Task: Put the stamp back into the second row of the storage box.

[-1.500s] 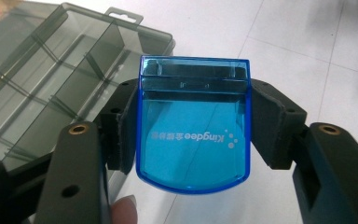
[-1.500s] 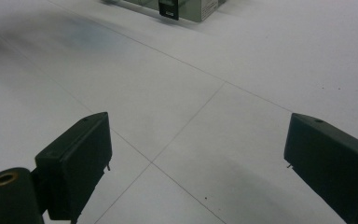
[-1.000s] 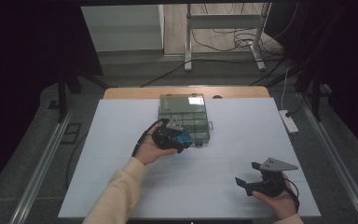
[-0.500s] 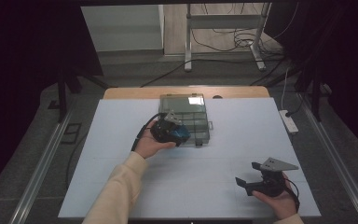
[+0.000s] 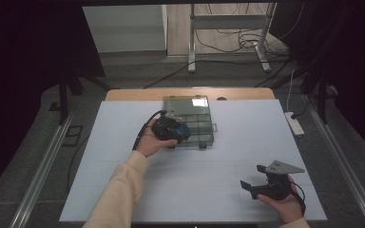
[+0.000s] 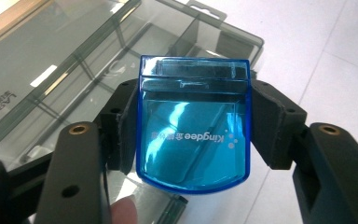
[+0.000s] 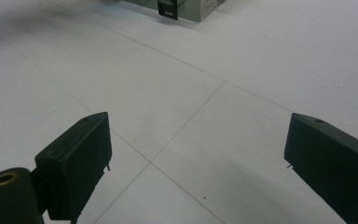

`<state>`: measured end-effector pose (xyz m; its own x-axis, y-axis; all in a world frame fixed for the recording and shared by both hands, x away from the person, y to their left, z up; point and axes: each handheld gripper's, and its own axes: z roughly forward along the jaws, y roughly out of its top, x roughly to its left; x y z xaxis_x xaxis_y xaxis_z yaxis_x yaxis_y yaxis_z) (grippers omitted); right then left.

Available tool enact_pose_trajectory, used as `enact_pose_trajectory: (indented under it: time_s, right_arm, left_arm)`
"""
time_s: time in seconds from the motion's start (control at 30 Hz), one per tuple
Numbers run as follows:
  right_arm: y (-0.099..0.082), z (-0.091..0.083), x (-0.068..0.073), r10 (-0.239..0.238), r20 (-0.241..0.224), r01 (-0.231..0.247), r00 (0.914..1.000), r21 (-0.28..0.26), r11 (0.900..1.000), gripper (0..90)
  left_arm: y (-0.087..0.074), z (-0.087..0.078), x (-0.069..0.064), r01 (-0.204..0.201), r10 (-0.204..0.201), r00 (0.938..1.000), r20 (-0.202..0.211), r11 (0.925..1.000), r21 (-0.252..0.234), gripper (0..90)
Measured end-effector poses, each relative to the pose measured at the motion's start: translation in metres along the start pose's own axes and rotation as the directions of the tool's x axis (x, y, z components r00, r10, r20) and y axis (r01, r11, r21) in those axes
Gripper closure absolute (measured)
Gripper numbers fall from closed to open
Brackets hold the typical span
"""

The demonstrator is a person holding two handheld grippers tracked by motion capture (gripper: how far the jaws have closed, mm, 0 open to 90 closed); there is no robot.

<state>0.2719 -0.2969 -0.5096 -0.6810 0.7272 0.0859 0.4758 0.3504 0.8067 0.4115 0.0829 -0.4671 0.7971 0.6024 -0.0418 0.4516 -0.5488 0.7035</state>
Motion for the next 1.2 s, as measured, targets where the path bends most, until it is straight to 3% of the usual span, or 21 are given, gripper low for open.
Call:
enact_pose_trajectory:
  time_s: [0.7,0.97,1.2]
  right_arm:
    - [0.000,0.000,0.000,-0.001,-0.003,0.001,1.0000,0.001,1.0000,7.8]
    - [0.000,0.000,0.000,-0.002,-0.003,0.002,1.0000,0.004,1.0000,7.9]
    - [0.000,0.000,0.000,-0.002,-0.004,0.002,1.0000,0.007,1.0000,7.9]
  left_arm:
    - [0.005,0.003,0.019,0.047,-0.047,0.9984,-0.033,0.9989,0.003,40.8]
    - [0.007,0.007,0.020,0.034,-0.033,0.9992,-0.023,0.9993,0.013,40.7]
    - [0.003,0.018,0.022,0.009,-0.010,0.9999,0.011,0.9994,0.034,40.7]
